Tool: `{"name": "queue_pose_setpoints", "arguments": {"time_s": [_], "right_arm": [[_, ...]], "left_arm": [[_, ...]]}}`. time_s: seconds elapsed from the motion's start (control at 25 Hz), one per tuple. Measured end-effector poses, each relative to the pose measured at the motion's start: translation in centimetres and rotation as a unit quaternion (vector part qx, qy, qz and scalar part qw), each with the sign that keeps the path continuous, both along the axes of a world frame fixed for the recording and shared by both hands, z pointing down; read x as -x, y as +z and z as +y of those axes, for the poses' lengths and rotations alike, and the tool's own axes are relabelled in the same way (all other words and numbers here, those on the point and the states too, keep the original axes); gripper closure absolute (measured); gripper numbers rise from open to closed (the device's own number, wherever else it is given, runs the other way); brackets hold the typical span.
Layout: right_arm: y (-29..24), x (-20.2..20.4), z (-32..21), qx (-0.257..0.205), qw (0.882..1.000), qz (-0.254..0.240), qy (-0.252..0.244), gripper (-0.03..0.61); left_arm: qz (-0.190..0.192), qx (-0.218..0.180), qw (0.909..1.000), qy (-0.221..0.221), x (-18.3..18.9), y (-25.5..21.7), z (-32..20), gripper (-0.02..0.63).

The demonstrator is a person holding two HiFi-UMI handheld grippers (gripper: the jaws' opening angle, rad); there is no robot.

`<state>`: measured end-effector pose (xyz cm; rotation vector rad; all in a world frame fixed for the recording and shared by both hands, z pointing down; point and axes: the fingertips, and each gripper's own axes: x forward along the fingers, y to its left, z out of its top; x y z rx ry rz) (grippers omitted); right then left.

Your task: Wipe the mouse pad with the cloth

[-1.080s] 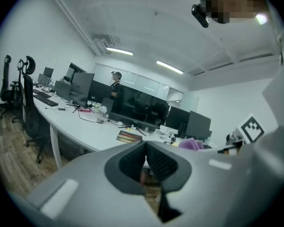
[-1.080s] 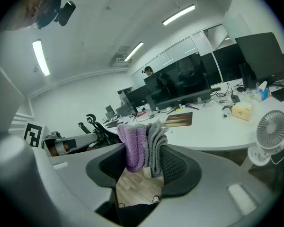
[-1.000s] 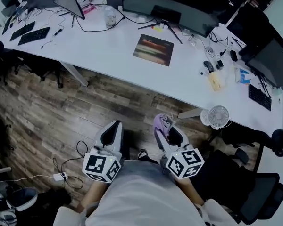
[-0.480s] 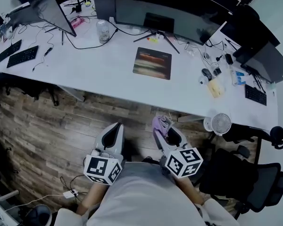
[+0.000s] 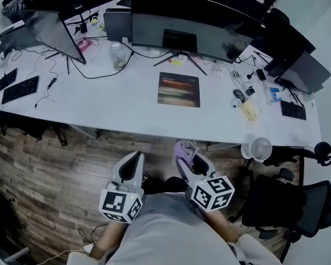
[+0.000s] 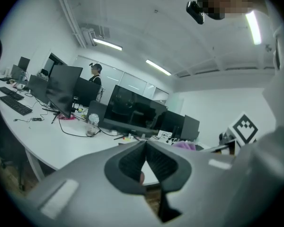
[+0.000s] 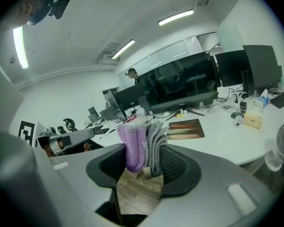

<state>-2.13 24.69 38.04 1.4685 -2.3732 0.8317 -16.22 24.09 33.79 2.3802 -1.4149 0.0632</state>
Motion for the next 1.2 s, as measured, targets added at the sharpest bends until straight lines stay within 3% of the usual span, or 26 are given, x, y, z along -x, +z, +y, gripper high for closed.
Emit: {"name": "queue_pose_setpoints", "arguments": {"time_s": [0.36, 0.72, 1.2], "right_arm": [[0.0, 1.2, -1.9, 0.011, 1.000, 0.015, 0.011, 0.394], [0.8, 1.2, -6.5, 0.024, 0.999, -0.029, 0.005, 0.397], [0.3, 0.6, -14.4, 0.000, 0.997, -0.075, -0.026, 0.382]], "left_arm": [[0.015, 0.006, 0.9999, -0.007, 1.7, 0.4, -2.4, 0.614], [-0.018, 0.015, 0.9996, 0.016, -0.1, 1.6, -6.5, 0.614], [-0.041, 0.005, 0.9987, 0.031, -2.6, 1.0, -15.1, 0.614]]}}
